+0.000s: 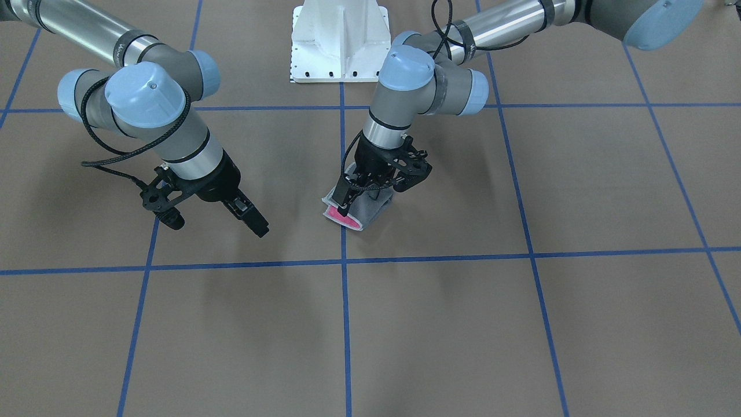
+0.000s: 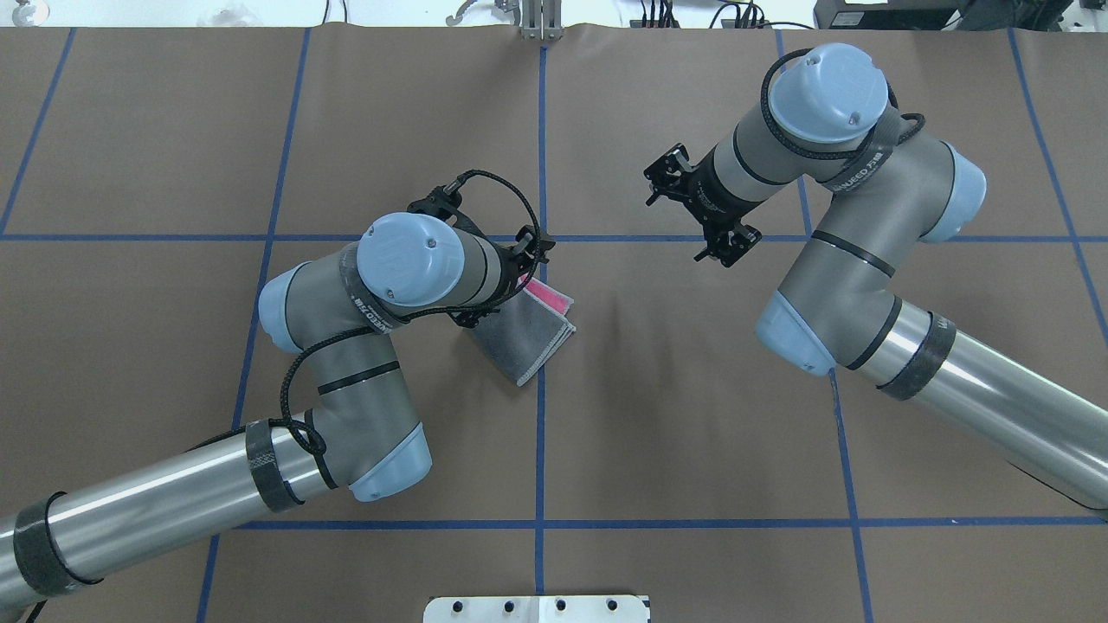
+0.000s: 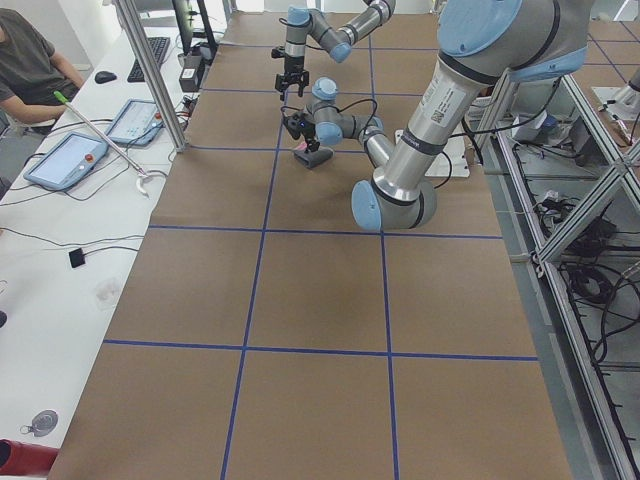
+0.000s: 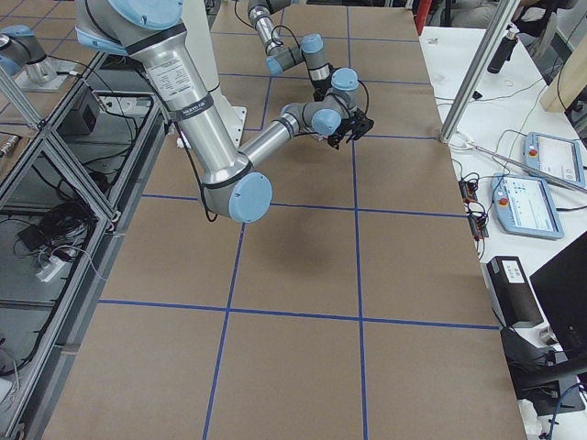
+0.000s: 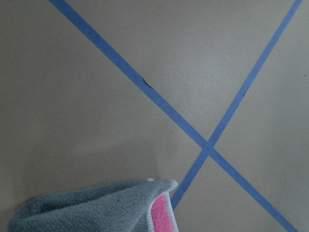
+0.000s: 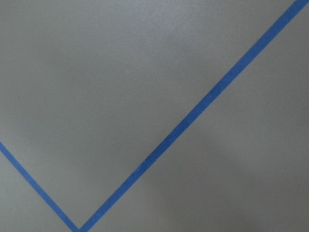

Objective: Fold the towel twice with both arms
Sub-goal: 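Lay the folded end down and open the left gripper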

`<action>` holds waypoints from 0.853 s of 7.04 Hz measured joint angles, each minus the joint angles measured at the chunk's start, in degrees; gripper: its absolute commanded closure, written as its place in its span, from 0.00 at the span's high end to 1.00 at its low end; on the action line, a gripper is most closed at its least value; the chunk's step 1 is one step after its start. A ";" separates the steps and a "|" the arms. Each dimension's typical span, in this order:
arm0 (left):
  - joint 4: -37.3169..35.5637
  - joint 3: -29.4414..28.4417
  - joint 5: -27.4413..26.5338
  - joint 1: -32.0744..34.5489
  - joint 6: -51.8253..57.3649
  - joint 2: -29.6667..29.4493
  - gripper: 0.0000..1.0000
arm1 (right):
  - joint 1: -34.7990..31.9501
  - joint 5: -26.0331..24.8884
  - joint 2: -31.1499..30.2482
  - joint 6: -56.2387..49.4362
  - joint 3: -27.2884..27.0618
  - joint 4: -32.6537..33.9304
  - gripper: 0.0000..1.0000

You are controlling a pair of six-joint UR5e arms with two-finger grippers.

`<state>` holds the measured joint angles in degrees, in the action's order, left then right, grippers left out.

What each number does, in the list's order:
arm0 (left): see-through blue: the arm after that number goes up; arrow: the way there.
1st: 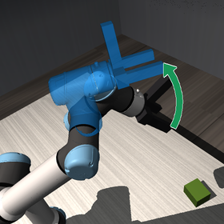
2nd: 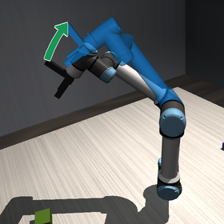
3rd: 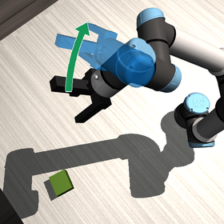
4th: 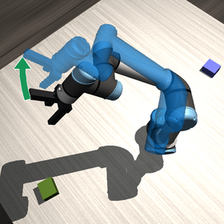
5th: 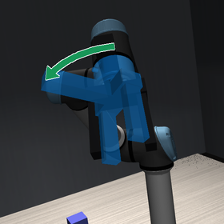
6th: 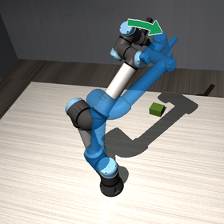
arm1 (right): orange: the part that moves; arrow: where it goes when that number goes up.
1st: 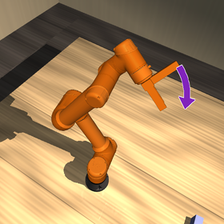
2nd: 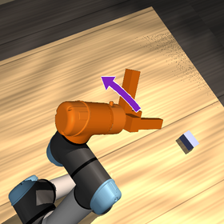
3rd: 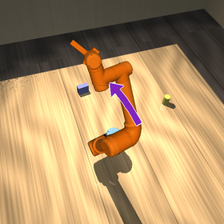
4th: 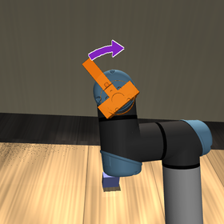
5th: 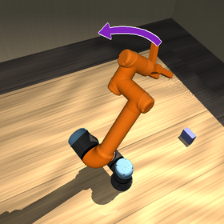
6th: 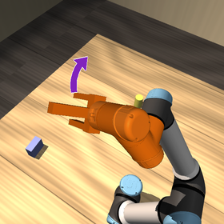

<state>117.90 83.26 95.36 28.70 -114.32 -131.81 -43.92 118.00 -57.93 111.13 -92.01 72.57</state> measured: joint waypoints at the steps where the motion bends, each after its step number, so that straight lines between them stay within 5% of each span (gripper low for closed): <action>1: 0.08 -0.88 0.00 -0.06 0.04 0.09 1.00 | -0.13 0.20 -0.04 -0.03 0.00 0.02 1.00; 6: -0.18 0.97 4.56 0.45 0.31 4.37 1.00 | -0.20 0.30 -0.04 -0.04 0.07 0.03 1.00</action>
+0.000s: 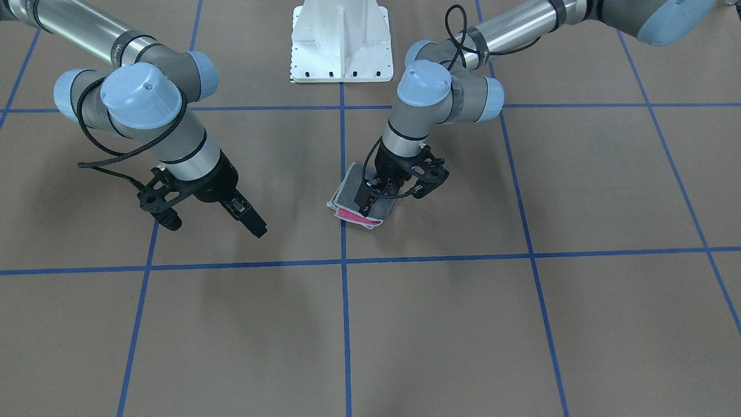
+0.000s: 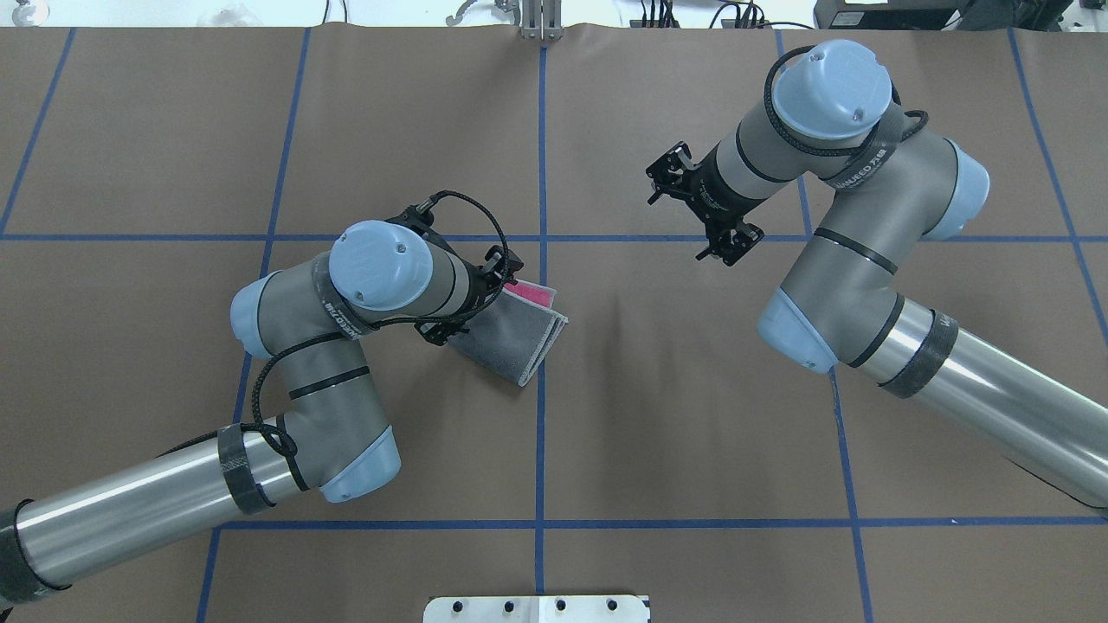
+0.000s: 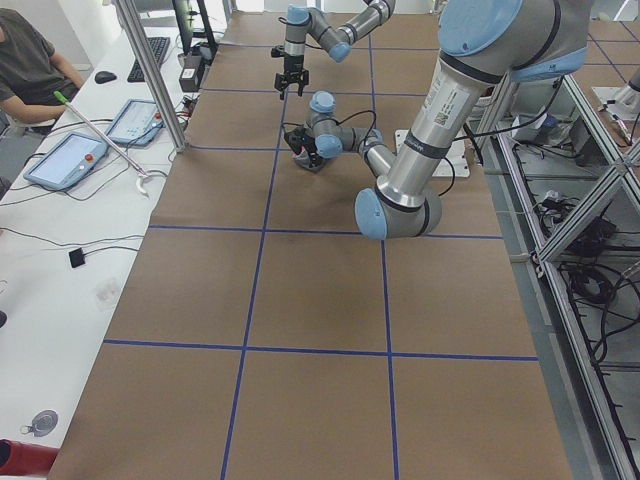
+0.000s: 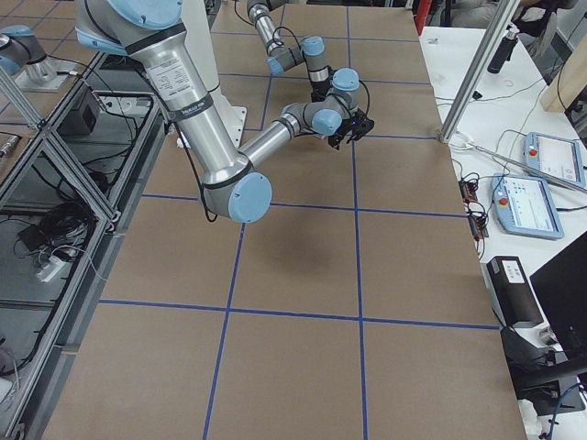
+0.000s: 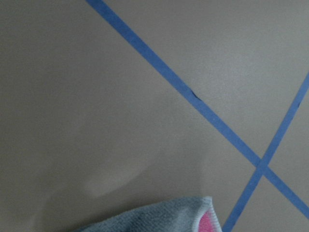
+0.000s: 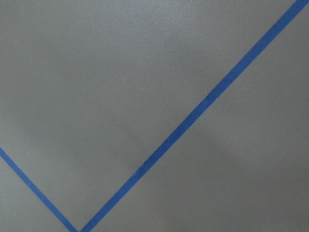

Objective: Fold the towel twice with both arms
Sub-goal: 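Lay the folded end down and open the left gripper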

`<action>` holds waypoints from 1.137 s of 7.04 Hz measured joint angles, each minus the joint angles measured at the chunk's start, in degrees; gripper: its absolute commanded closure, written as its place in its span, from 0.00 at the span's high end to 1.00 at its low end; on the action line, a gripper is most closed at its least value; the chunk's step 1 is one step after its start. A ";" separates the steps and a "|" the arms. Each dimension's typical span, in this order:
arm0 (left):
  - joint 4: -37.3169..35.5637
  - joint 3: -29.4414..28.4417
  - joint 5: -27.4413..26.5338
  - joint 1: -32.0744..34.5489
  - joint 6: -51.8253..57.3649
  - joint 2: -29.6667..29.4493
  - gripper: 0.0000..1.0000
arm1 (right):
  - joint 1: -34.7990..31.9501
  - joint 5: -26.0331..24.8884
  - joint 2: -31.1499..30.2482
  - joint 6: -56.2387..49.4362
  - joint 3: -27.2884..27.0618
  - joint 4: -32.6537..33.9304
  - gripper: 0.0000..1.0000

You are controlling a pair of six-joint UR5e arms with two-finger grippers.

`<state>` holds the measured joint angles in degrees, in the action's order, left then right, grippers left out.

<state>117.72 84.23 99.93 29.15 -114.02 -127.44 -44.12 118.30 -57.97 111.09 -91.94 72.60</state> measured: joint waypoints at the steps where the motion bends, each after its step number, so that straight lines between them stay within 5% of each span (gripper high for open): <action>1: -0.05 0.59 0.46 -0.02 0.00 0.68 1.00 | 0.01 0.00 0.00 0.00 0.05 0.00 1.00; 8: -0.83 10.00 5.89 4.05 0.04 6.23 1.00 | 1.19 -0.59 1.30 0.64 0.21 -0.24 1.00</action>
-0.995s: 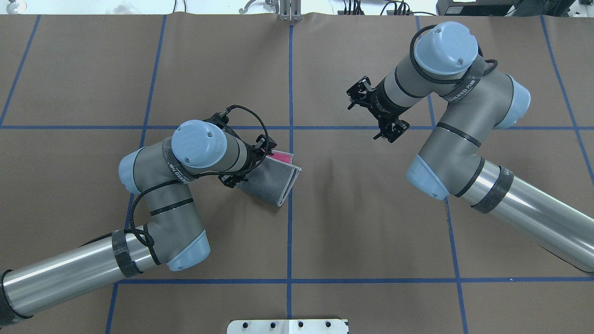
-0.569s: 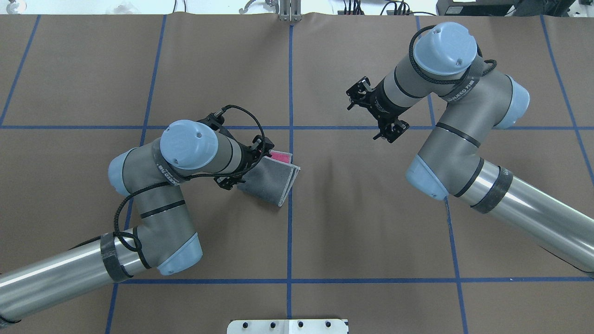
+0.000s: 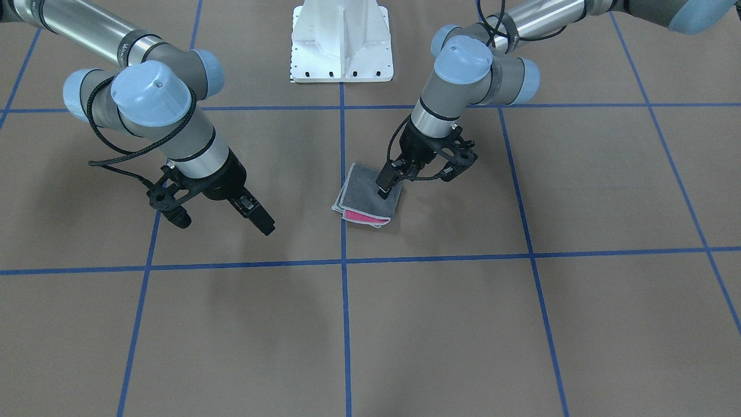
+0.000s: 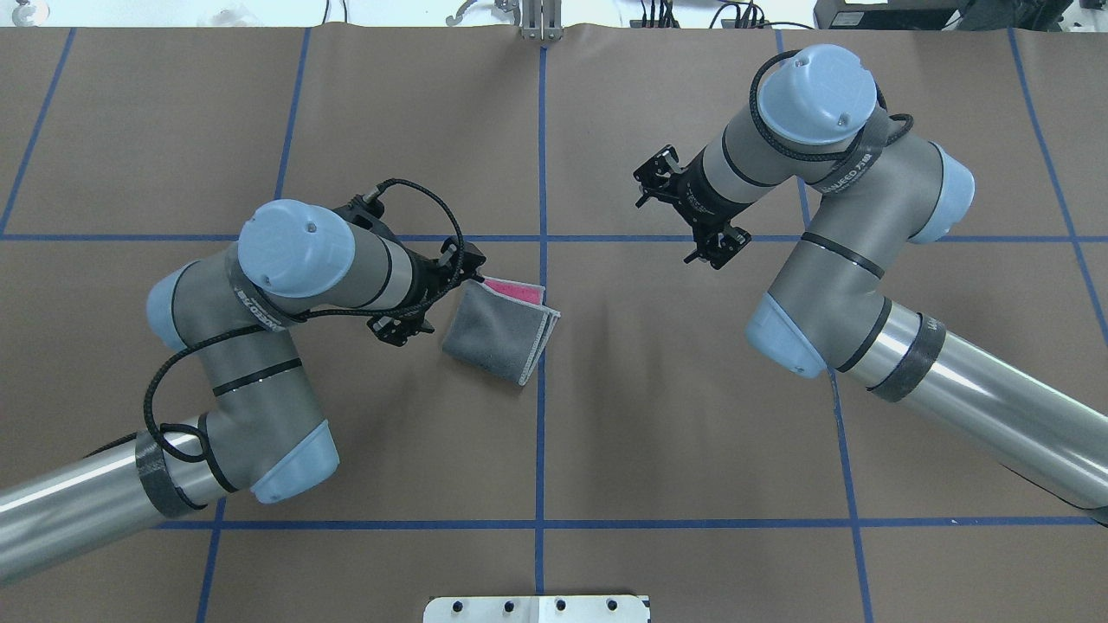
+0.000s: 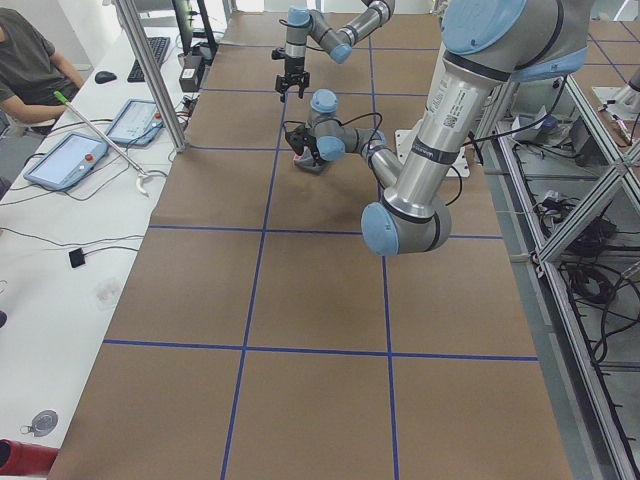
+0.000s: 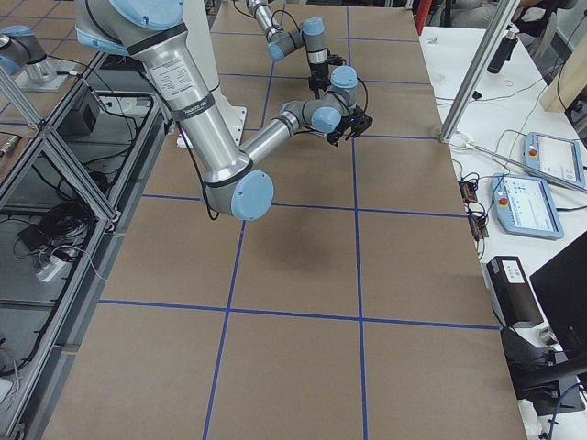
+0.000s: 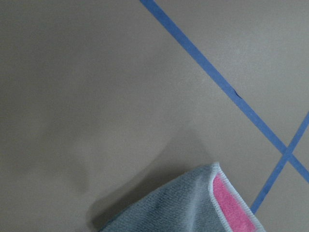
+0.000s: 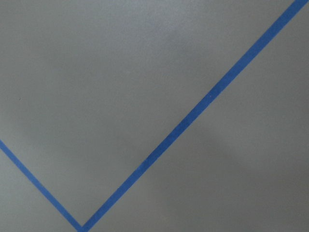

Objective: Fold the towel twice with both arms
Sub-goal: 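Lay the folded end down and open the left gripper, then raise the left gripper away while the right gripper moves over the folded towel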

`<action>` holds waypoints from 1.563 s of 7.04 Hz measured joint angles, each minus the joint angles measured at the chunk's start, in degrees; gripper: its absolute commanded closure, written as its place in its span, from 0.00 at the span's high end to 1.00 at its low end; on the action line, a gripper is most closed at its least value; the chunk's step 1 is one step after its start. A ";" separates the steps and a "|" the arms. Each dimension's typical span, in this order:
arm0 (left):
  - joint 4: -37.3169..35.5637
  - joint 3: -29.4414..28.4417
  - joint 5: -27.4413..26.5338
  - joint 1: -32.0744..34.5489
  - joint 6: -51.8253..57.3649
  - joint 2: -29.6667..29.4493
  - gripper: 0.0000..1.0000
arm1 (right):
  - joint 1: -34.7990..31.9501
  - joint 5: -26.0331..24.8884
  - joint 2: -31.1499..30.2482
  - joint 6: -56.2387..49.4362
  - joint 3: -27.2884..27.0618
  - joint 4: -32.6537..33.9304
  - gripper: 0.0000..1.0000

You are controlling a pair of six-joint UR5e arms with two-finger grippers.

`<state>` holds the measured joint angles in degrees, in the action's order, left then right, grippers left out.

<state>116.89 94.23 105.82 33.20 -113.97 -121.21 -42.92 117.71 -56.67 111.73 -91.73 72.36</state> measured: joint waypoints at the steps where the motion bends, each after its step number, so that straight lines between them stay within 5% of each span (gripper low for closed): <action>1: -0.35 1.01 1.82 2.20 0.98 0.79 1.00 | 0.37 -0.13 0.51 0.07 -0.01 -0.06 1.00; 3: -1.02 5.49 3.16 4.44 7.93 5.75 1.00 | 2.70 -3.42 1.67 0.13 0.03 -1.87 1.00; 5: -1.54 7.52 3.32 5.58 11.29 8.02 1.00 | 6.62 -11.86 3.08 -0.83 0.49 -4.75 1.00; 8: -1.68 7.56 3.36 6.48 12.85 8.41 1.00 | 8.93 -14.05 5.63 -7.39 3.92 -5.61 0.97; 11: -1.75 7.49 3.92 7.41 13.64 8.44 1.00 | 10.49 -14.50 8.85 -16.66 9.58 -9.42 0.78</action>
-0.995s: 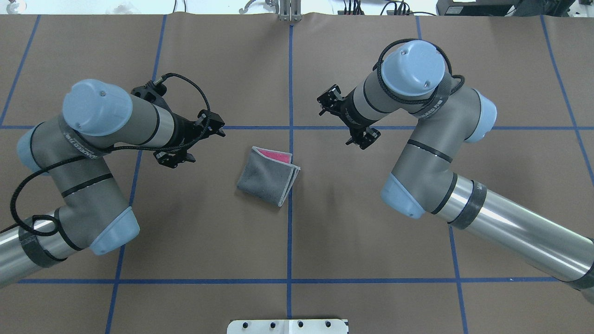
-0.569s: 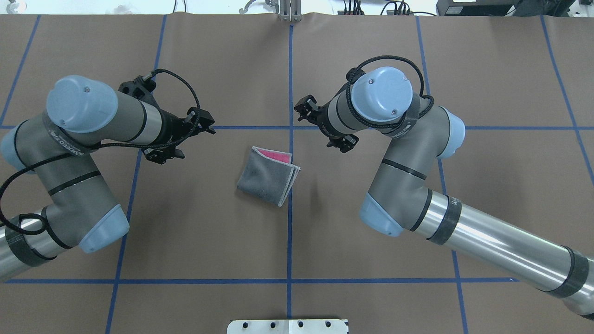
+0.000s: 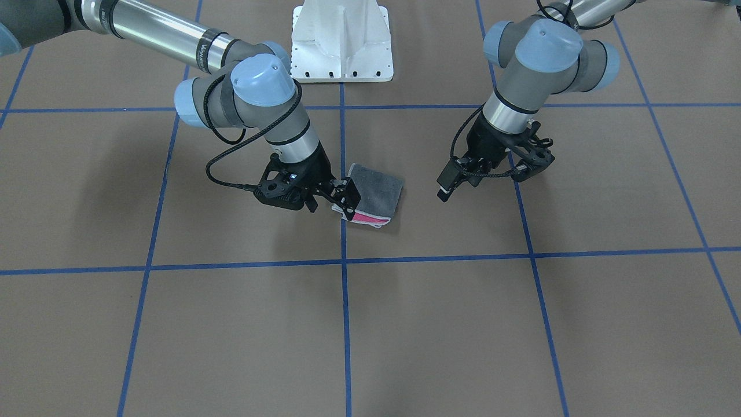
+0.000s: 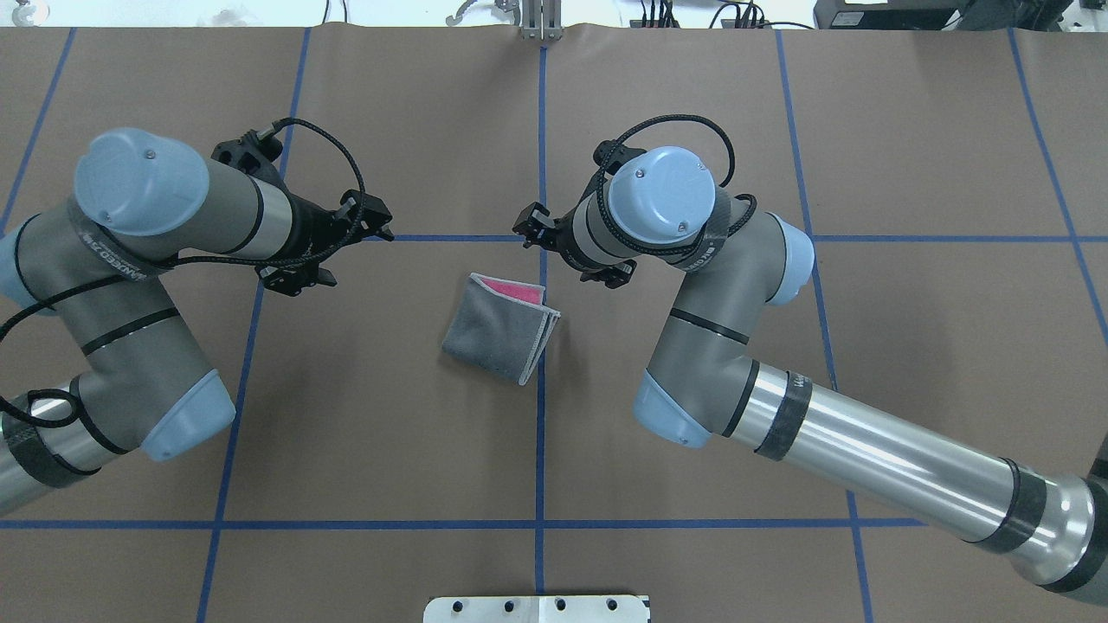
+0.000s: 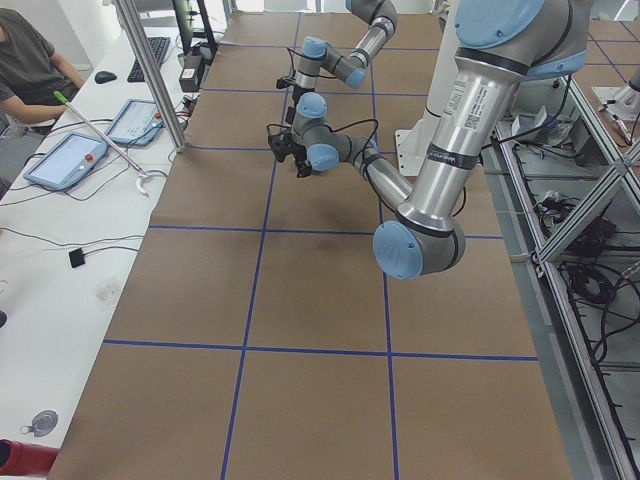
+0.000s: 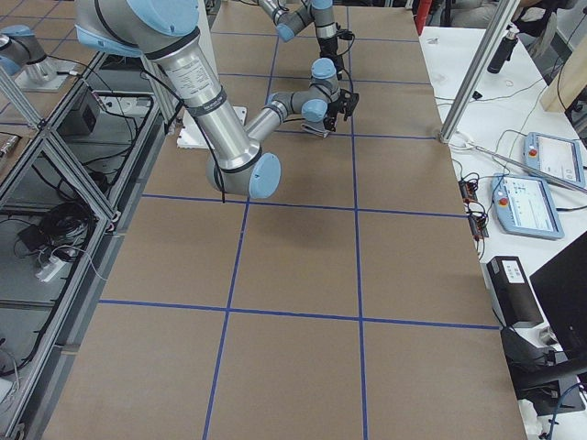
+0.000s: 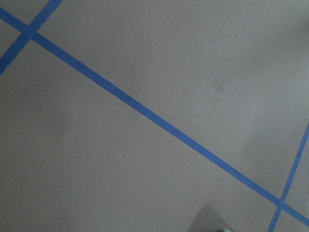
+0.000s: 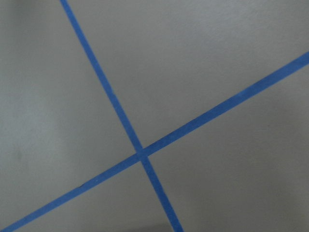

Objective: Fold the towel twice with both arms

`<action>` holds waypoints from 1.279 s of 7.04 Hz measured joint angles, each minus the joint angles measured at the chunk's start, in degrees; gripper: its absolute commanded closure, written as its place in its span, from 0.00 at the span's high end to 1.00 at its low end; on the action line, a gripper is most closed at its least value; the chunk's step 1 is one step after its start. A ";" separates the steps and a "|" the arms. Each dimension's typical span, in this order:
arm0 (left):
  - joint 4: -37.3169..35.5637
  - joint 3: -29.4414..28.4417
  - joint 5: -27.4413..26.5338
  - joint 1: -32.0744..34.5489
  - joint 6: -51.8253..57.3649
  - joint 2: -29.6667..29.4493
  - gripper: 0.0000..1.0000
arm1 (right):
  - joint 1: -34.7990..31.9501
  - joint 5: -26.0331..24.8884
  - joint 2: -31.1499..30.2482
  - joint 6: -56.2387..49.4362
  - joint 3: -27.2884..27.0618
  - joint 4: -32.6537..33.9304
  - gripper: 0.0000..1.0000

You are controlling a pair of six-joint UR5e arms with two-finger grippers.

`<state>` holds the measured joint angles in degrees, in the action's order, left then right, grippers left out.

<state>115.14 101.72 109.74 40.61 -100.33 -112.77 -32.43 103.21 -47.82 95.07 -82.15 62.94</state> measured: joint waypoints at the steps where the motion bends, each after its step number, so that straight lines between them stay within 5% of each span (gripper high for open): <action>1: 0.00 -0.01 0.13 0.17 0.08 0.00 1.00 | 0.52 -0.45 0.34 -4.68 1.38 -1.07 0.74; 4: 0.00 -0.03 0.21 0.25 0.13 -0.07 1.00 | 1.53 -2.35 0.58 -19.93 2.42 -1.91 0.53; 9: -0.04 0.03 0.21 0.26 0.13 0.00 1.00 | 2.00 -3.56 1.07 -28.23 7.56 -11.37 0.51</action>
<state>115.10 101.74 109.95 40.87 -100.20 -112.77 -30.43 99.65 -46.75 66.84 -74.59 51.57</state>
